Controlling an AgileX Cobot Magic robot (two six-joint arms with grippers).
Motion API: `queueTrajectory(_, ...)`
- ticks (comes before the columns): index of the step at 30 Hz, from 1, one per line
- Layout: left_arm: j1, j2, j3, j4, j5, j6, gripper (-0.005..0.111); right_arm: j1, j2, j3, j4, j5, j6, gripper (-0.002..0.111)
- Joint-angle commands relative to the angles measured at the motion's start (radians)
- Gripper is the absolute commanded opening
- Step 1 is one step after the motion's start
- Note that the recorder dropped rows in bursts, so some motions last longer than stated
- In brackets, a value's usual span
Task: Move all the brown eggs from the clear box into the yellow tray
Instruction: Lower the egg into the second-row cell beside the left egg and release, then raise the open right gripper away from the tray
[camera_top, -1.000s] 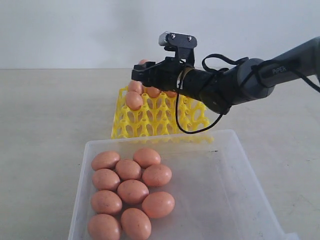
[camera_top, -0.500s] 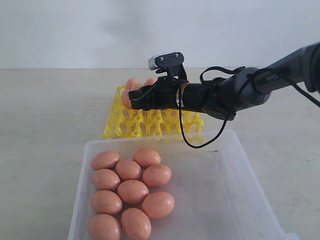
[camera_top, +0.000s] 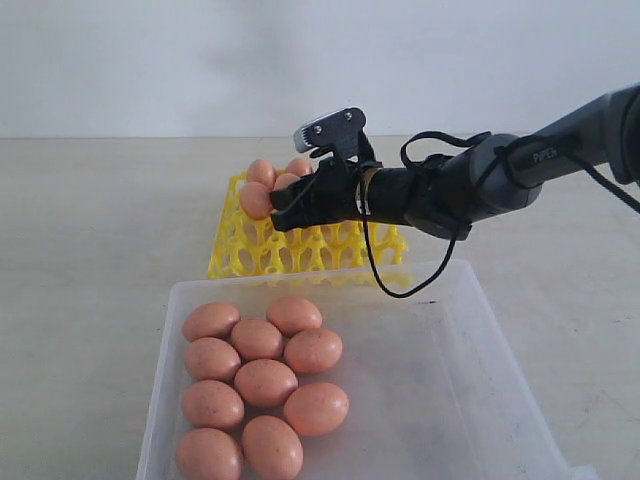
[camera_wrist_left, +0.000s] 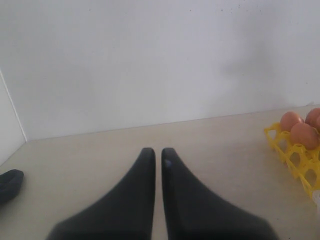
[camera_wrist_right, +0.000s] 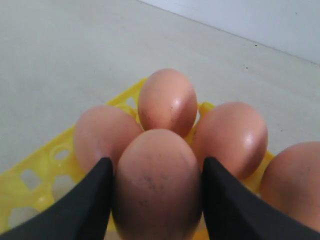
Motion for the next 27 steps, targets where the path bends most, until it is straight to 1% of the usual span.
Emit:
queueTrajectory(1, -0.006, -0.003, 0.004, -0.003, -0.004, 0.003, 0.004, -0.001, -0.003, 0.001, -0.011, 0.016, -0.017, 0.000)
queueTrajectory(3, -0.006, -0.003, 0.004, -0.003, -0.002, 0.003, 0.004, -0.001, -0.003, 0.001, -0.011, 0.016, -0.017, 0.000)
queueTrajectory(5, -0.006, -0.003, 0.004, -0.003, -0.002, 0.003, 0.004, -0.001, -0.003, 0.001, -0.011, 0.016, -0.023, 0.005)
queueTrajectory(6, -0.006, -0.003, 0.004, -0.003, -0.003, 0.003, 0.004, -0.001, -0.003, 0.001, -0.011, 0.016, -0.023, 0.010)
queueTrajectory(10, -0.006, -0.003, 0.004, -0.003, -0.003, 0.003, 0.004, -0.001, -0.003, 0.001, -0.011, 0.016, -0.032, 0.041)
queueTrajectory(11, -0.006, -0.003, 0.004, -0.003, -0.003, 0.003, 0.004, -0.001, -0.003, 0.001, -0.011, 0.016, -0.032, 0.047)
queueTrajectory(13, -0.006, -0.003, 0.004, -0.003, -0.003, 0.003, 0.004, -0.001, -0.003, 0.001, -0.011, 0.016, -0.032, 0.052)
queueTrajectory(19, -0.006, -0.003, 0.004, -0.003, -0.003, 0.003, 0.004, -0.001, -0.017, 0.001, -0.011, 0.016, -0.032, 0.053)
queueTrajectory(27, -0.006, -0.003, 0.004, -0.003, -0.003, 0.003, 0.004, -0.001, -0.126, 0.001, -0.011, 0.018, -0.100, 0.053)
